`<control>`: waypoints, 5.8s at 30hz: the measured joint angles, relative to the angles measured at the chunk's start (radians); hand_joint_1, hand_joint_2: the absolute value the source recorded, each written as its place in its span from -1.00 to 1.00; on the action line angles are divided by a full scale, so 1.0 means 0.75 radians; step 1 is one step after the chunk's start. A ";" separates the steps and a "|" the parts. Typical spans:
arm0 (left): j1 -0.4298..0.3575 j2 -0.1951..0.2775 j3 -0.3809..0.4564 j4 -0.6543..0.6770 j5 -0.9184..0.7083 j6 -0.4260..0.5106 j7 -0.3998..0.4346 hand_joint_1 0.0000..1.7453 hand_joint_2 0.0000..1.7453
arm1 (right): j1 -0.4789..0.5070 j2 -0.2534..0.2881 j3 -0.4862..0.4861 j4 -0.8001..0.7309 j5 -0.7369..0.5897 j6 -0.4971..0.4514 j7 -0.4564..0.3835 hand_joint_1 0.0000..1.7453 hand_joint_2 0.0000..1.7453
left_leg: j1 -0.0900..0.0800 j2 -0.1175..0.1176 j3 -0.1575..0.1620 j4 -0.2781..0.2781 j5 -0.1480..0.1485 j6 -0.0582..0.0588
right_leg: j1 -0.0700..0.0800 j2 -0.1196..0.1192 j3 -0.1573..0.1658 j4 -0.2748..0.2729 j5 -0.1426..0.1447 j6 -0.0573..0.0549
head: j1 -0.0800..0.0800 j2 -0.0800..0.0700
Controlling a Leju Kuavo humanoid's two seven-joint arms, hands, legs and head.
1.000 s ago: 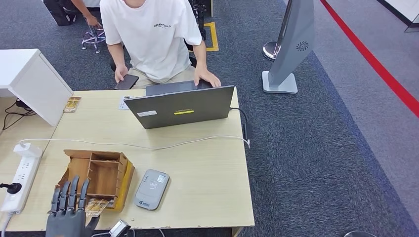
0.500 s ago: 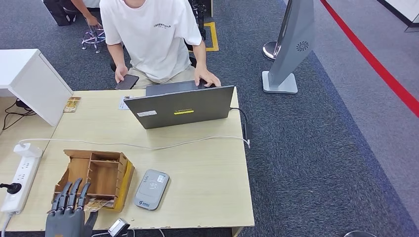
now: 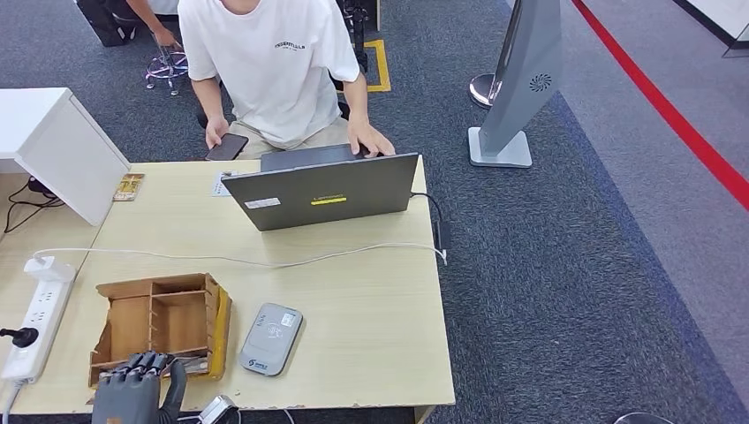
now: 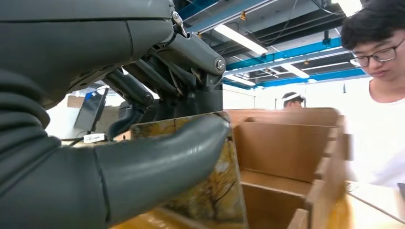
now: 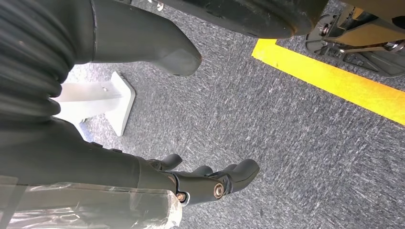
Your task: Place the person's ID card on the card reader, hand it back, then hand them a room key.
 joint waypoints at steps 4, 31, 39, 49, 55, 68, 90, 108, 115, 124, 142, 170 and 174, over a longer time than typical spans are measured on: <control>-0.002 0.014 -0.021 0.007 0.028 0.000 0.024 1.00 1.00 | 0.000 0.000 0.000 0.000 0.000 -0.001 0.000 -1.00 1.00 | 0.000 0.000 0.000 0.000 0.000 0.000 | 0.000 0.000 0.000 0.000 0.000 0.000 | 0.000 0.000; 0.031 0.152 -0.299 -0.421 0.038 -0.001 0.262 1.00 1.00 | 0.001 0.000 0.000 0.000 -0.020 -0.020 0.003 -1.00 1.00 | 0.000 0.000 0.000 0.000 0.001 0.000 | 0.000 0.000 0.000 0.000 0.000 0.000 | 0.000 0.000; 0.018 0.201 -0.365 -0.544 0.053 -0.001 0.274 1.00 1.00 | 0.001 0.000 0.000 0.000 -0.024 -0.021 0.004 -1.00 1.00 | 0.000 0.000 0.000 0.000 0.001 0.000 | 0.000 0.000 -0.001 0.000 0.000 0.000 | 0.000 0.000; -0.703 0.240 -0.402 -0.336 -0.054 -0.071 0.367 1.00 1.00 | -0.023 0.002 0.048 0.000 0.076 0.047 -0.011 -1.00 1.00 | 0.000 -0.016 -0.007 0.000 0.017 -0.003 | 0.000 -0.016 -0.003 0.001 0.011 -0.003 | 0.000 0.000; -1.153 0.260 -0.385 0.164 -0.215 -0.036 0.443 1.00 1.00 | -0.039 0.003 0.117 0.000 0.086 0.090 -0.023 -1.00 1.00 | 0.001 -0.010 -0.010 0.000 0.024 -0.005 | 0.001 -0.010 -0.010 0.001 0.019 -0.005 | -0.001 0.000; -1.544 0.283 -0.354 0.856 -0.282 -0.009 0.484 -1.00 1.00 | -0.046 0.001 0.177 0.000 0.067 0.126 -0.011 -1.00 1.00 | 0.001 -0.007 -0.014 0.000 0.025 -0.005 | 0.001 -0.006 -0.014 0.002 0.021 -0.005 | -0.002 0.000; -1.191 0.364 -0.327 0.446 0.079 -0.121 0.315 -1.00 1.00 | -0.014 -0.002 0.167 0.000 -0.029 0.086 -0.014 -1.00 1.00 | 0.001 0.003 -0.015 -0.002 0.023 -0.008 | 0.001 0.005 -0.019 0.003 0.020 -0.005 | -0.002 0.000; -0.465 0.568 0.893 0.166 1.319 -0.926 -0.286 -1.00 1.00 | 0.024 -0.005 0.102 0.000 -0.093 0.061 -0.023 -1.00 1.00 | 0.009 0.009 -0.015 -0.006 0.016 -0.014 | 0.008 0.009 -0.022 0.003 0.013 -0.016 | -0.002 0.000; -0.477 0.568 1.059 0.259 1.366 -0.969 -0.268 -1.00 1.00 | 0.023 -0.006 0.097 0.000 -0.094 0.059 -0.023 -1.00 1.00 | 0.009 0.004 -0.016 -0.006 0.017 -0.014 | 0.008 0.005 -0.020 0.003 0.013 -0.016 | -0.002 0.000; -0.468 0.563 1.511 0.888 2.063 -1.273 -0.071 -1.00 -0.50 | 0.024 -0.005 0.077 0.000 -0.103 0.080 -0.019 -1.00 0.50 | 0.008 0.005 -0.012 -0.006 0.013 -0.018 | 0.007 0.007 -0.018 0.003 0.009 -0.017 | -0.003 0.000; -0.467 -0.110 1.565 1.452 1.730 -0.804 0.400 -1.00 -1.00 | 0.014 -0.001 0.054 0.000 -0.078 0.067 0.031 -1.00 -1.00 | 0.000 -0.002 -0.013 -0.002 0.011 -0.005 | -0.001 -0.003 -0.015 0.000 0.010 -0.005 | -0.001 0.000; -0.449 -0.155 1.211 1.463 1.455 -0.840 0.482 -1.00 -1.00 | 0.013 -0.001 0.008 0.000 -0.126 0.078 0.050 -1.00 -1.00 | 0.001 -0.002 -0.013 -0.003 0.011 -0.005 | 0.001 -0.002 -0.015 0.001 0.010 -0.006 | -0.001 0.000; -0.449 -0.155 1.200 1.463 1.454 -0.840 0.482 -1.00 -1.00 | 0.013 -0.001 0.008 0.000 -0.125 0.078 0.050 -1.00 -1.00 | 0.001 -0.002 -0.013 -0.003 0.011 -0.005 | 0.001 -0.002 -0.015 0.001 0.010 -0.006 | -0.001 0.000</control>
